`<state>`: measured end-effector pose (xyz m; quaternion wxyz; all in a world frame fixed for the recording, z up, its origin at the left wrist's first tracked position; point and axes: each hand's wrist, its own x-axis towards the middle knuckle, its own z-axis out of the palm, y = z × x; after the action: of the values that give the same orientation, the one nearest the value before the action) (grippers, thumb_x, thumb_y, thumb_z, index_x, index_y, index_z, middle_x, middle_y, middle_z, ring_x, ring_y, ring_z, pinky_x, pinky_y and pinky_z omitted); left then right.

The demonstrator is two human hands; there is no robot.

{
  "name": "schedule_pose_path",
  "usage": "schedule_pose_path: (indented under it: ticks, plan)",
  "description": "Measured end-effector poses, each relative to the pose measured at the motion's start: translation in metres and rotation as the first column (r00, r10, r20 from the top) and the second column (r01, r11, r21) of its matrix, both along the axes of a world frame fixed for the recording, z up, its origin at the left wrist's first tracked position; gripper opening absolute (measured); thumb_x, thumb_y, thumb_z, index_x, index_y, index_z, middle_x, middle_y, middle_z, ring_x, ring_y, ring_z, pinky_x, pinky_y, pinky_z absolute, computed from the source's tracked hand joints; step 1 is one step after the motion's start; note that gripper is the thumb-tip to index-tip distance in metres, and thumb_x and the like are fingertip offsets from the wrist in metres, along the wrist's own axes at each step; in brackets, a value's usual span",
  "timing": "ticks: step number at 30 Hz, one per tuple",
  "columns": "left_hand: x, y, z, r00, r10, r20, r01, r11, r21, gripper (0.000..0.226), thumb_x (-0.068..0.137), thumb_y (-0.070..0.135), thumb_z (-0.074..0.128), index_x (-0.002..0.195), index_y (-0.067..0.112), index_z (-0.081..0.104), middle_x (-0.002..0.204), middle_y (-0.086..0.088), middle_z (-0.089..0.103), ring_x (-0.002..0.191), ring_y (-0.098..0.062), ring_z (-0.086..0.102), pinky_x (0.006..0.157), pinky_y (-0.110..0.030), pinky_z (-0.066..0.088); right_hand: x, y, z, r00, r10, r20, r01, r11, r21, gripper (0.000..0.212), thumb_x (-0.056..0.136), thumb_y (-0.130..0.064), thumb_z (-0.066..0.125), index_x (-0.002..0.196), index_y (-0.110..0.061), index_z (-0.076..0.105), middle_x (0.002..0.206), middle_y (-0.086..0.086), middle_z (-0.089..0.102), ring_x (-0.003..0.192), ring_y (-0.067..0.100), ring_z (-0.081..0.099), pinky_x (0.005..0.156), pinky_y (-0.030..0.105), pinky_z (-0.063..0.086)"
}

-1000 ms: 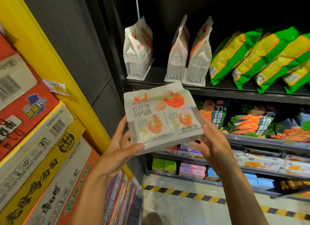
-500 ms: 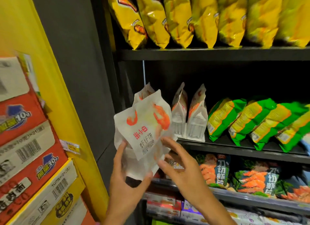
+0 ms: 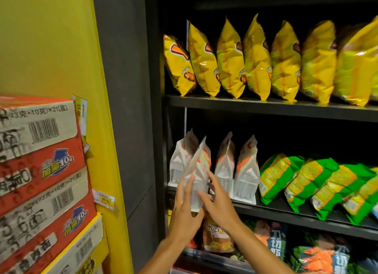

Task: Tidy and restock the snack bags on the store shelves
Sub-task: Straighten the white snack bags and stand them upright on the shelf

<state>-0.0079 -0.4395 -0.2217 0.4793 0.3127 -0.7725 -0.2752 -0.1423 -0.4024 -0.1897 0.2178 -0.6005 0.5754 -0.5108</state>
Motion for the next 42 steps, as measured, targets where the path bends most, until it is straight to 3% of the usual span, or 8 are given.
schedule_pose_path:
  ticks: [5,8,12,17,21,25,33,42]
  plan:
    - [0.008,-0.006,-0.026,0.999,0.001,0.049,0.003,0.996,-0.089,0.086,0.095,0.017,0.067,0.156,0.056,0.020,0.168,0.012,0.004,0.150,-0.010,0.030,0.106,-0.019,0.047,-0.011,0.001,-0.025,0.966,-0.148,-0.212,0.144,0.989,-0.035,0.063,0.103,-0.038,0.060,0.158,-0.038,0.029,0.157,-0.023,0.036,0.132,-0.022,0.035,0.100,0.003,0.039]
    - [0.007,-0.014,-0.015,0.984,0.121,0.134,-0.097,0.980,-0.176,0.090,0.096,0.014,0.063,0.154,0.063,0.013,0.162,0.010,0.011,0.140,0.013,0.019,0.093,-0.005,0.041,-0.010,-0.005,-0.021,0.946,-0.254,-0.200,0.231,0.964,-0.133,0.055,0.102,-0.034,0.063,0.150,-0.037,0.038,0.138,-0.018,0.045,0.111,0.001,0.060,0.082,0.025,0.059]
    - [0.001,-0.032,-0.001,0.969,0.091,0.230,-0.041,0.976,-0.214,0.084,0.098,0.014,0.057,0.159,0.051,0.014,0.165,0.016,0.004,0.148,-0.001,0.017,0.100,-0.018,0.047,-0.012,-0.021,-0.004,0.893,-0.379,-0.244,0.325,0.917,-0.233,0.054,0.101,-0.031,0.063,0.147,-0.038,0.036,0.124,-0.027,0.041,0.091,0.004,0.062,0.067,0.033,0.059]
    - [0.003,-0.043,0.005,0.980,0.079,0.182,-0.043,0.980,-0.197,0.074,0.100,0.016,0.059,0.161,0.039,0.023,0.166,0.020,-0.010,0.143,0.022,-0.004,0.097,0.003,0.025,-0.005,-0.022,0.010,0.817,-0.400,-0.416,0.232,0.888,-0.398,0.073,0.098,-0.020,0.065,0.160,-0.034,0.027,0.165,-0.010,0.020,0.147,0.017,0.036,0.100,0.033,0.054]
    - [-0.005,-0.048,0.025,0.995,0.085,-0.061,-0.090,0.992,-0.084,0.075,0.101,0.009,0.058,0.155,0.048,0.023,0.167,0.018,-0.010,0.155,-0.004,0.003,0.104,0.003,0.020,-0.004,-0.032,0.012,0.713,-0.330,-0.619,0.085,0.916,-0.391,0.071,0.101,-0.020,0.062,0.162,-0.033,0.026,0.173,0.008,0.001,0.160,0.023,0.004,0.125,0.027,0.015]
    - [-0.017,-0.062,0.042,0.985,0.095,-0.145,-0.097,0.995,-0.010,0.082,0.097,0.006,0.062,0.151,0.054,0.024,0.166,0.021,-0.012,0.157,-0.012,0.000,0.117,-0.023,0.023,-0.010,-0.049,0.011,0.689,-0.306,-0.657,0.153,0.947,-0.281,0.058,0.109,-0.032,0.044,0.163,-0.034,0.022,0.173,0.002,-0.006,0.160,0.015,-0.006,0.127,0.029,0.013]
    - [-0.033,-0.092,0.057,0.961,0.242,0.132,-0.261,0.953,0.156,0.070,0.104,0.011,0.050,0.162,0.034,0.018,0.169,-0.002,-0.017,0.157,-0.026,-0.014,0.127,-0.054,0.016,-0.009,-0.057,0.012,0.681,-0.262,-0.683,0.204,0.965,-0.166,0.071,0.107,-0.036,0.047,0.165,-0.035,0.007,0.171,-0.004,-0.020,0.159,0.017,-0.010,0.121,0.022,0.009]
    - [-0.030,-0.047,0.033,0.965,0.262,-0.011,-0.262,0.964,-0.050,0.077,0.092,0.005,0.058,0.159,0.025,0.027,0.158,0.004,0.021,0.135,0.010,0.017,0.104,-0.003,0.027,-0.013,-0.051,0.010,0.805,-0.169,-0.568,0.105,0.984,-0.144,0.069,0.108,-0.033,0.048,0.163,-0.037,0.007,0.168,-0.012,-0.025,0.155,0.003,-0.020,0.118,0.007,0.000]
